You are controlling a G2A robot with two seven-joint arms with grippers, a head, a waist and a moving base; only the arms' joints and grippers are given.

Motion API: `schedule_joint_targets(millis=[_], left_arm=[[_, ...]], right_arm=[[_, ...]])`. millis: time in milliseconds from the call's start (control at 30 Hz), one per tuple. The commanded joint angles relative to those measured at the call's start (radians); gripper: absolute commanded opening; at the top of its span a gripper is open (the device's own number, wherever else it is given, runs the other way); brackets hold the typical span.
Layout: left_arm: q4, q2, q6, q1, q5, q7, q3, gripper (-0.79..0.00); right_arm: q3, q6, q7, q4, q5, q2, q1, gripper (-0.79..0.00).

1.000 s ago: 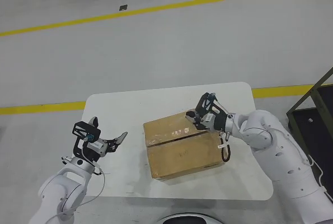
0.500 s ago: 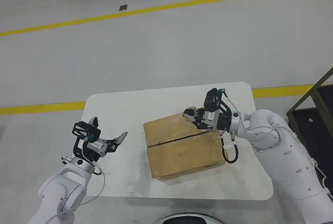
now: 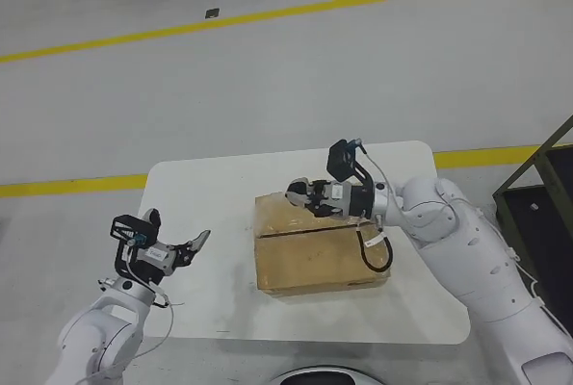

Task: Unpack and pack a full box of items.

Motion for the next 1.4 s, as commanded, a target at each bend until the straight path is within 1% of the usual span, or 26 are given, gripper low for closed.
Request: schedule_joint_targets(millis=[0,200,300,400,467,533,767,900,967,1067,1267,1367], left_arm=[[-0.007,0.000,-0.028,0.017,-0.067,-0.041,-0.001,0.000],[-0.004,0.001,-0.076,0.041,-0.235,-0.154,0.021,0.000],[0.003,0.002,-0.090,0.040,-0.278,-0.210,0.046,0.000],[0.019,0.002,-0.106,0.037,-0.314,-0.237,0.080,0.000],[0.016,0.004,-0.133,0.027,-0.295,-0.242,0.089,0.000],[0.016,0.004,-0.133,0.027,-0.295,-0.242,0.089,0.000],[0.016,0.004,-0.133,0.027,-0.295,-0.242,0.089,0.000],[0.049,0.005,-0.140,0.032,-0.260,-0.247,0.120,0.000],[0.073,0.003,-0.127,0.032,-0.274,-0.247,0.146,0.000],[0.107,0.000,-0.109,0.019,-0.255,-0.248,0.187,0.000],[0.180,-0.009,-0.017,-0.024,-0.283,-0.237,0.245,0.000],[0.214,-0.014,0.015,-0.052,-0.294,-0.230,0.268,0.000]], right_arm=[[-0.014,0.008,-0.007,0.019,-0.001,-0.006,0.010,-0.785],[-0.041,0.053,-0.034,0.070,0.016,-0.023,0.029,-0.785],[-0.044,0.078,-0.049,0.085,0.022,-0.029,0.031,-0.785],[-0.041,0.094,-0.058,0.090,0.029,-0.032,0.029,-0.785],[-0.038,0.093,-0.056,0.089,0.029,-0.032,0.027,-0.785],[-0.033,0.079,-0.056,0.083,0.010,-0.031,0.026,-0.785],[-0.033,0.079,-0.056,0.083,0.010,-0.031,0.026,-0.785],[-0.033,0.079,-0.056,0.083,0.010,-0.031,0.026,-0.785],[-0.031,0.094,-0.067,0.067,0.013,-0.031,0.010,-0.785],[-0.028,0.120,-0.055,0.039,0.029,-0.031,-0.007,-0.785],[-0.035,0.172,-0.014,-0.008,0.099,-0.037,-0.020,-0.785],[-0.044,0.197,0.007,-0.019,0.145,-0.043,-0.017,-0.785]])
